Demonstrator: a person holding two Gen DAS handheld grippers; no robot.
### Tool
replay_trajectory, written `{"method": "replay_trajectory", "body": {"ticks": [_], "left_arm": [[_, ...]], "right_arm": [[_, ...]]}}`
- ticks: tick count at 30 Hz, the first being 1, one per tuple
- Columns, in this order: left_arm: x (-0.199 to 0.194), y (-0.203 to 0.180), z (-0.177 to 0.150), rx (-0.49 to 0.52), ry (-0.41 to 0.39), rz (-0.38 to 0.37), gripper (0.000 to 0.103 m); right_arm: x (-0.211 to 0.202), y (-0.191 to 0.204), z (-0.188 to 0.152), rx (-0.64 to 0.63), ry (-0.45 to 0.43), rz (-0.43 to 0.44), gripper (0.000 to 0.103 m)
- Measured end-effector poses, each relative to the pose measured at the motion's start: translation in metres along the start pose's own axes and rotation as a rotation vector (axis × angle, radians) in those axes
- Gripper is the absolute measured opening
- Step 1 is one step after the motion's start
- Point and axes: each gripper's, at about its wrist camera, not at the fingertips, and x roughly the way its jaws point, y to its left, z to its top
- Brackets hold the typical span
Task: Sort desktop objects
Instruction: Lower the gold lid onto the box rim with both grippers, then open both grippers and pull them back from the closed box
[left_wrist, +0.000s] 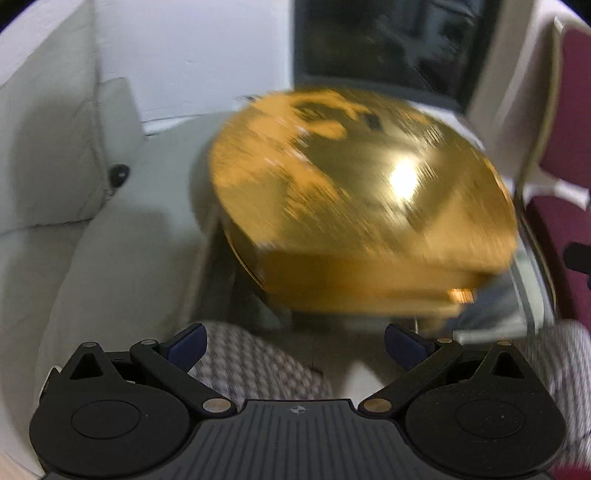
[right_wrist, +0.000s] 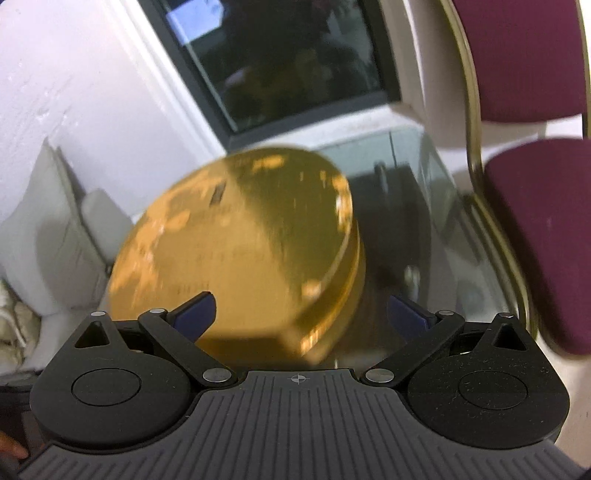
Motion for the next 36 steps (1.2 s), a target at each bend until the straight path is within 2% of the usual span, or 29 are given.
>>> {"method": "replay_trajectory", "body": {"ticks": [6,13,24,29,36], "left_arm": [[-0.002,-0.01,-0.001,0.048,0.011,0.031,0.102],[0.007,0.027,0.013,-0.091,0.008,0.154,0.102],[0.025,0.069,0.059,-0.216,-0.09,0.238,0.102],[0.045,0.073,0.074,-0.223,-0.093,0.263,0.102],[0.061,0.08,0.08,-0.254,-0.084,0.235,0.103]], "right_arm": [[0.001,0.007,-0.031,-0.044,0.072,0.015,0.101],[0.0,0.011,-0.029,-0.076,0.06,0.02,0.101],[0.01,0.016,-0.03,-0.073,0.101,0.012,0.101],[0.011,0.016,-0.029,-0.062,0.109,0.003,0.101],[0.01,0.017,-0.029,-0.064,0.109,-0.005,0.101]]}}
